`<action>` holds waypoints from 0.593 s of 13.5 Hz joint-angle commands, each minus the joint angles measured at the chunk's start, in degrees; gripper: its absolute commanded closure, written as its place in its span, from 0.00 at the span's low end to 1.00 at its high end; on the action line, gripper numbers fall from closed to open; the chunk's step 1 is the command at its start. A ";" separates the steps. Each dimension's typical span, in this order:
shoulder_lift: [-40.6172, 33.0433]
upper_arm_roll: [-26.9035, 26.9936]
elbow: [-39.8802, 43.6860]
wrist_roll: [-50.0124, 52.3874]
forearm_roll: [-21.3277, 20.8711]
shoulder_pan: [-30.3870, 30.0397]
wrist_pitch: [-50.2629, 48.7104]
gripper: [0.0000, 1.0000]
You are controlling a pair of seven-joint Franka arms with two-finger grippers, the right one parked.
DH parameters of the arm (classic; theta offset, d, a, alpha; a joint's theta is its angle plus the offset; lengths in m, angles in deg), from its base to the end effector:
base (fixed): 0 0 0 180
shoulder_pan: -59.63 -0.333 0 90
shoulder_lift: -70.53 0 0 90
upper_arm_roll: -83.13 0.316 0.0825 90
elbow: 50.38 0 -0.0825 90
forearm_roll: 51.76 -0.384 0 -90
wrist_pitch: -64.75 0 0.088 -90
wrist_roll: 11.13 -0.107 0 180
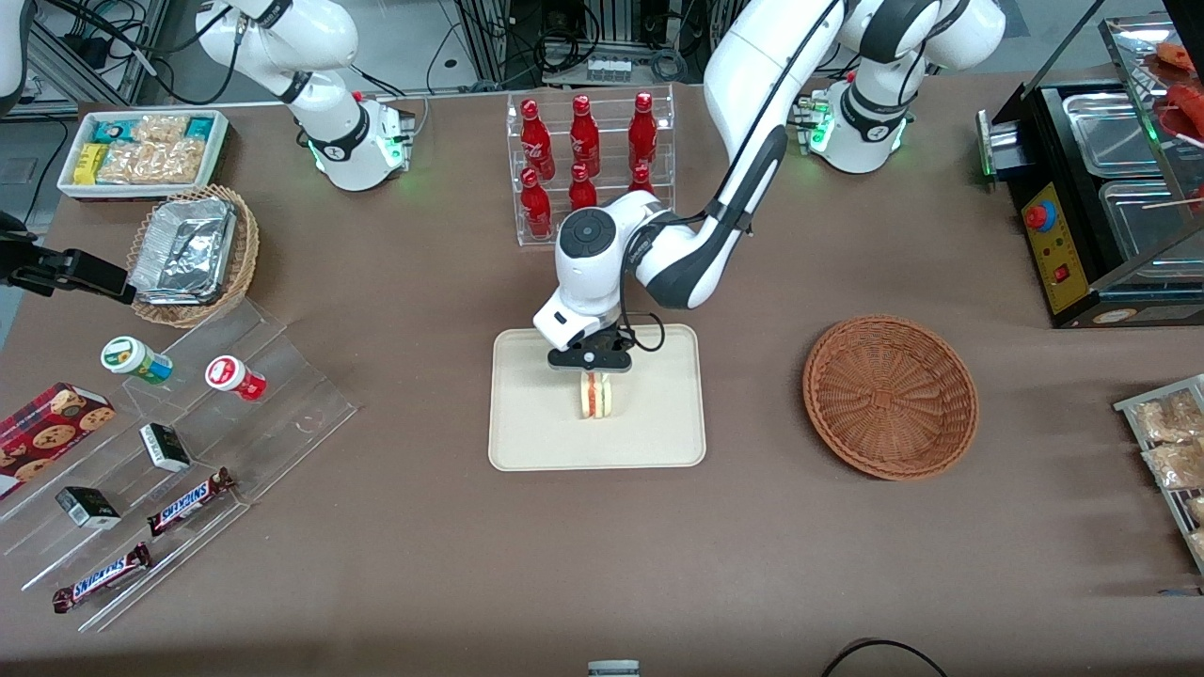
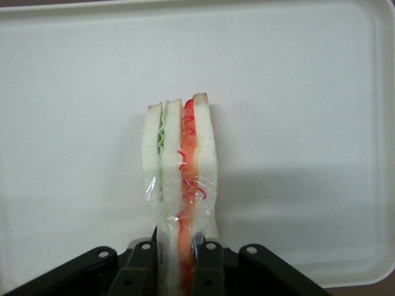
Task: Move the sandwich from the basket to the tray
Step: 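Lower the sandwich onto the tray and open the left gripper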
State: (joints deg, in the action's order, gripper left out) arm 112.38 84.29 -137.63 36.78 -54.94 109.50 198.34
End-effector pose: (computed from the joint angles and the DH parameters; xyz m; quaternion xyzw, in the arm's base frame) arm 0.4730 -0.5408 0.2355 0.9985 -0.0281 0.0466 0.0110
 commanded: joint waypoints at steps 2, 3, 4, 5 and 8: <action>2.53 0.51 3.23 -0.54 -0.60 0.32 -0.08 0.81; 3.14 0.59 3.75 -0.10 -0.60 0.32 -0.08 0.66; 3.24 0.59 3.93 0.25 -0.60 0.23 -0.17 0.32; 3.06 0.68 4.02 0.60 -0.69 0.23 -0.34 0.09; 0.79 0.68 4.89 0.78 -0.08 -1.34 -4.72 0.01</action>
State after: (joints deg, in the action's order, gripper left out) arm 113.99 84.86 -134.93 36.97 -54.94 109.10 197.18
